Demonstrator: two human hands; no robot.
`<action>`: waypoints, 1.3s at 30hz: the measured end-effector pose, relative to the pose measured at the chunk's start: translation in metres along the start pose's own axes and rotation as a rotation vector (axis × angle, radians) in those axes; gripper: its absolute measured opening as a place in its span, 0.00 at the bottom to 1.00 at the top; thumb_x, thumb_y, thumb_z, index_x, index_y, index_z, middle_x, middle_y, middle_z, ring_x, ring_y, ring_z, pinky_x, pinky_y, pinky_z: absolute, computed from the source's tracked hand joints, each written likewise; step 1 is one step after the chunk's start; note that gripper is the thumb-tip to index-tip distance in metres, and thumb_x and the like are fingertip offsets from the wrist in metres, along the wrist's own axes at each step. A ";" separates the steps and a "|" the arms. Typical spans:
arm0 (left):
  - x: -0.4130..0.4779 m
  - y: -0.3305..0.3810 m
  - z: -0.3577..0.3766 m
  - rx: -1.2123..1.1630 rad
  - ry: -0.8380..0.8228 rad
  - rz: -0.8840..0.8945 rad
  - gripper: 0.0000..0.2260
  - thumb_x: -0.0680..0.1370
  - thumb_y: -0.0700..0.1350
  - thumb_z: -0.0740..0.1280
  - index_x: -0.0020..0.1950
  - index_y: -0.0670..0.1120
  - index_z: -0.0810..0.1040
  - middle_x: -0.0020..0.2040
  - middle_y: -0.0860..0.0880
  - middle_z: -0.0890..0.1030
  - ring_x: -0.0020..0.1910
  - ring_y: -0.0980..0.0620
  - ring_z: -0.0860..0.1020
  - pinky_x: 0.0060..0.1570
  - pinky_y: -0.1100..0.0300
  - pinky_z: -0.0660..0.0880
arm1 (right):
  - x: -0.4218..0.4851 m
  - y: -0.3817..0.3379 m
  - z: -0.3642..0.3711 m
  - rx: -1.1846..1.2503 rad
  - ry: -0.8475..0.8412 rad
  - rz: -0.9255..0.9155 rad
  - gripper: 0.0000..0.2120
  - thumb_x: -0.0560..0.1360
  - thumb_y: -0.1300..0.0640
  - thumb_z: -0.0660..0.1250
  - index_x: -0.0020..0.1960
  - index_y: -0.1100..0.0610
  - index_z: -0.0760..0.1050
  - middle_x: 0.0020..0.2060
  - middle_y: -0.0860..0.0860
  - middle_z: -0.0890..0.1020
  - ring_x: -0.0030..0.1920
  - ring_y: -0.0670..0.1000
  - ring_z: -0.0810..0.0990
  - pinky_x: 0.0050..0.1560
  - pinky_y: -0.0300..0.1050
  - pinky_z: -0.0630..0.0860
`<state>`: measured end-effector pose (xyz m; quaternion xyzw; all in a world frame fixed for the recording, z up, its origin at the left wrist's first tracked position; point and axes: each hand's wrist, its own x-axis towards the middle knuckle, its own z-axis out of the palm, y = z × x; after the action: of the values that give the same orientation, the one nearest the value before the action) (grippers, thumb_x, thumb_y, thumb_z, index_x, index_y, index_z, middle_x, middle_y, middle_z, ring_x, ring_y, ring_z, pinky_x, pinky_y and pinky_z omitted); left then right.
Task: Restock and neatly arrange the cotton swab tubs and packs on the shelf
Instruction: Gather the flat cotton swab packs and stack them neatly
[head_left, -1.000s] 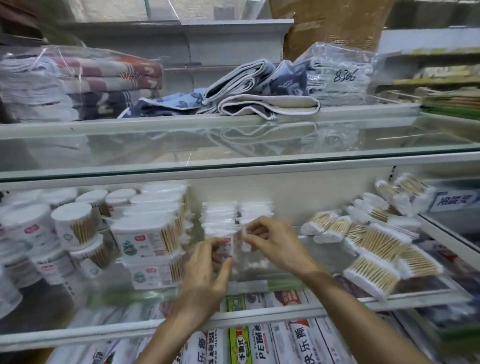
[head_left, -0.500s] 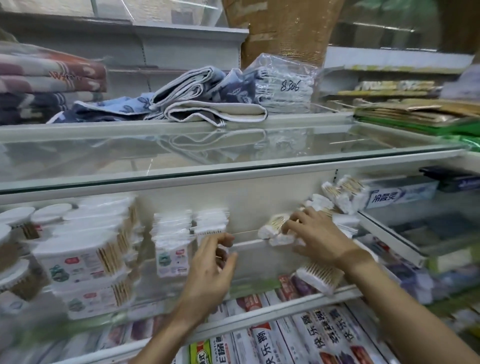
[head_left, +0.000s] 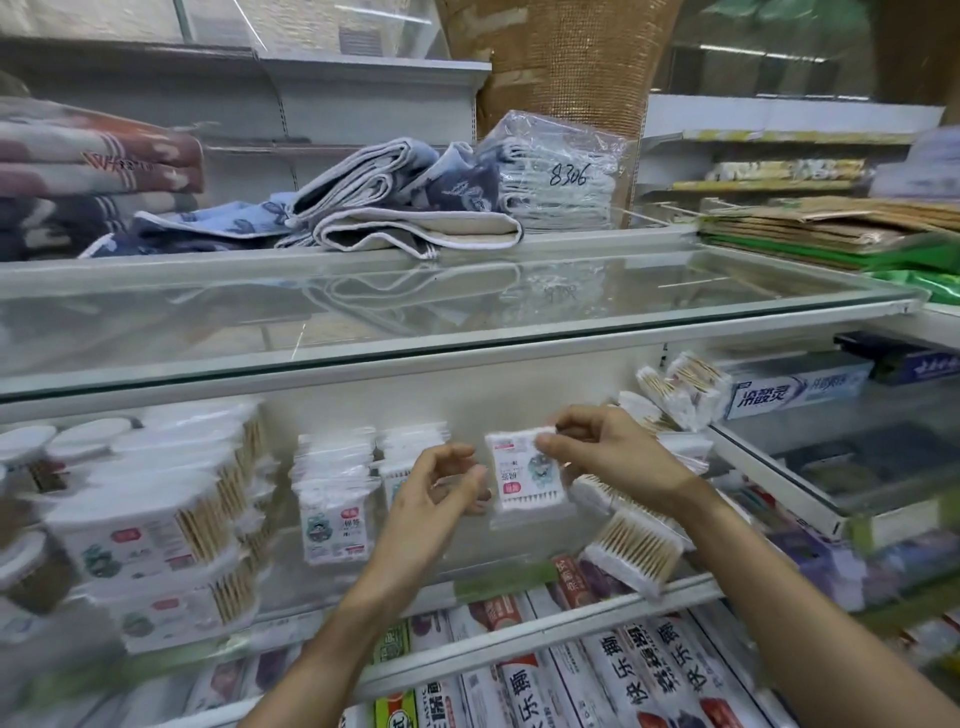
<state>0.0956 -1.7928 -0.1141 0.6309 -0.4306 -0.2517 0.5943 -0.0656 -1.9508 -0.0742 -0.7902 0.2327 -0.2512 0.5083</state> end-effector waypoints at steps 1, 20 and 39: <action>0.000 0.000 0.000 -0.006 0.005 0.000 0.13 0.79 0.51 0.66 0.63 0.53 0.74 0.57 0.53 0.82 0.47 0.58 0.84 0.53 0.57 0.81 | 0.001 0.001 0.003 0.002 -0.005 -0.001 0.08 0.78 0.59 0.69 0.51 0.65 0.78 0.42 0.55 0.87 0.43 0.49 0.86 0.42 0.43 0.81; -0.002 0.000 -0.014 -0.140 0.115 0.036 0.19 0.78 0.41 0.70 0.64 0.60 0.72 0.55 0.50 0.83 0.48 0.54 0.85 0.45 0.59 0.82 | 0.006 0.006 0.030 0.091 -0.082 0.024 0.21 0.73 0.47 0.73 0.63 0.53 0.77 0.53 0.48 0.86 0.53 0.49 0.85 0.55 0.49 0.79; -0.038 -0.029 -0.044 0.506 0.074 0.321 0.07 0.80 0.38 0.65 0.54 0.48 0.80 0.49 0.55 0.79 0.47 0.59 0.77 0.46 0.68 0.74 | 0.045 0.004 0.096 -0.487 -0.138 -0.249 0.13 0.75 0.50 0.73 0.58 0.48 0.76 0.53 0.40 0.77 0.45 0.40 0.79 0.45 0.33 0.75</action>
<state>0.1198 -1.7397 -0.1421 0.6916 -0.5518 -0.0158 0.4658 0.0291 -1.9139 -0.1049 -0.9269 0.1521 -0.1938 0.2832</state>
